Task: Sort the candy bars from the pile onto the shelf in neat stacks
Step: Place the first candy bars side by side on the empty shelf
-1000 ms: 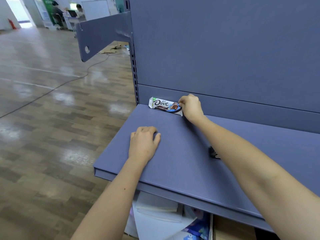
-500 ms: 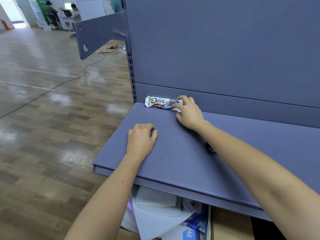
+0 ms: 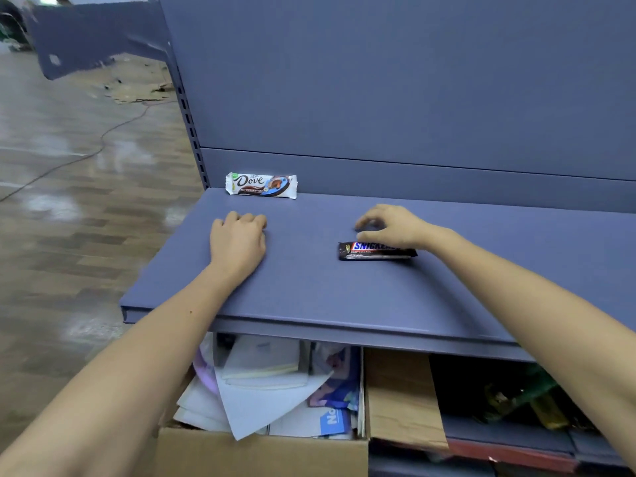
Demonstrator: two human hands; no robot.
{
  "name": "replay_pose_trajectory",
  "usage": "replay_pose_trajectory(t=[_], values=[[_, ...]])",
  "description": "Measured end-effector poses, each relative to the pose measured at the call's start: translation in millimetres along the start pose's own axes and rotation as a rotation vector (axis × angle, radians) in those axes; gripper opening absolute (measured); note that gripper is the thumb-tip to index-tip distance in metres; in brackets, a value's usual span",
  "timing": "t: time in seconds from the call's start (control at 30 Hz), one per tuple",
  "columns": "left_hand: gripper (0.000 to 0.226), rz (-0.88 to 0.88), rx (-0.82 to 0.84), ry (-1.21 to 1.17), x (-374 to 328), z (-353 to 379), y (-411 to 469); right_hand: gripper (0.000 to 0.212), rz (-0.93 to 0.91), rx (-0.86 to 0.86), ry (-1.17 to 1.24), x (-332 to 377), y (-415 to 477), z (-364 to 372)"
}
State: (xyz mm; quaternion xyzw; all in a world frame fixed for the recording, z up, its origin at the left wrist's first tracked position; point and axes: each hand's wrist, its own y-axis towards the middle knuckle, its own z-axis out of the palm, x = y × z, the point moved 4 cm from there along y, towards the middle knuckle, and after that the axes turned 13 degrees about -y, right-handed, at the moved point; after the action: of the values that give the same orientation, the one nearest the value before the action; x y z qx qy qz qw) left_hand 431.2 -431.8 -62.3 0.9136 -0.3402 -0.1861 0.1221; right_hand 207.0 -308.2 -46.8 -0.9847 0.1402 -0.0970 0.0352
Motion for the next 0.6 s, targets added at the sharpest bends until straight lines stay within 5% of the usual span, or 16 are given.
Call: replay_pose_trajectory(t=[0.13, 0.27, 0.6], values=[[0.03, 0.068, 0.054, -0.122, -49, 7, 5, 0.046, 0.037, 0.117, -0.066, -18, -27, -6], [0.031, 0.088, 0.172, -0.395, -89, 17, 2, 0.041, -0.006, 0.143, -0.173, -25, -44, -7], [0.028, 0.154, 0.285, -0.538, -108, 33, -11, 0.034, 0.017, -0.073, 0.08, -20, -55, -4]])
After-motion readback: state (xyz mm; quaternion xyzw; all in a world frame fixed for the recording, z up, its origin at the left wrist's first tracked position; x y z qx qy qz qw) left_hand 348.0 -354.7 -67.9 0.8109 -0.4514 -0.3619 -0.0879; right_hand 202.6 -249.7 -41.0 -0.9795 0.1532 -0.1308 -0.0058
